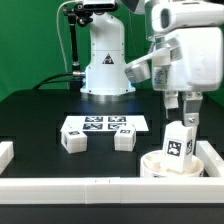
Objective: Assemble stool
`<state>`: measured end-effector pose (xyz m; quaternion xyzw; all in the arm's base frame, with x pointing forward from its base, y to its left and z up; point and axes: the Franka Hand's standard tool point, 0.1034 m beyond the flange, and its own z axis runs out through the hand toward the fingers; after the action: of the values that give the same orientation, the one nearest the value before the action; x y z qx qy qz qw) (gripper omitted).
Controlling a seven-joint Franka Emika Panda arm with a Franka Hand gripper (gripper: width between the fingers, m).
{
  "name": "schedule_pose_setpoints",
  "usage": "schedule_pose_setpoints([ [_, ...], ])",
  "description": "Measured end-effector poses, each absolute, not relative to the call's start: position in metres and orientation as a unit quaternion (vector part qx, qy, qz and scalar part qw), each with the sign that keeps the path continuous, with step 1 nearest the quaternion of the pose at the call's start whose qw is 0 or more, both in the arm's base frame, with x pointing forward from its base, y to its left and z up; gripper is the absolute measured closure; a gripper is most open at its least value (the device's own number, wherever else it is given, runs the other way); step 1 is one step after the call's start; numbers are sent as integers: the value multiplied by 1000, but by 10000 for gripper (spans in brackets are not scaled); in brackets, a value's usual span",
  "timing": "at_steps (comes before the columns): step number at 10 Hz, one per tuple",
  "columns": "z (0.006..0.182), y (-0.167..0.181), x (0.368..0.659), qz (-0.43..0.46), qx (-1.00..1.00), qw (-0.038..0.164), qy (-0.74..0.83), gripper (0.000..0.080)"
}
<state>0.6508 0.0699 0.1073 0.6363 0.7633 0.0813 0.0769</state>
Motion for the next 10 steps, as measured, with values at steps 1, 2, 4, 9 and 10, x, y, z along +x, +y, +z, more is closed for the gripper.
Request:
schedule_pose_setpoints([
  [1, 107, 69, 651, 76, 606, 82, 787, 151],
  [2, 107, 69, 651, 70, 583, 87, 805, 151],
  [4, 106, 64, 650, 57, 540, 97, 834, 151],
  [9, 84, 74, 645, 33, 468, 97, 878, 151],
  [10, 80, 77, 645, 29, 471, 93, 877, 151],
])
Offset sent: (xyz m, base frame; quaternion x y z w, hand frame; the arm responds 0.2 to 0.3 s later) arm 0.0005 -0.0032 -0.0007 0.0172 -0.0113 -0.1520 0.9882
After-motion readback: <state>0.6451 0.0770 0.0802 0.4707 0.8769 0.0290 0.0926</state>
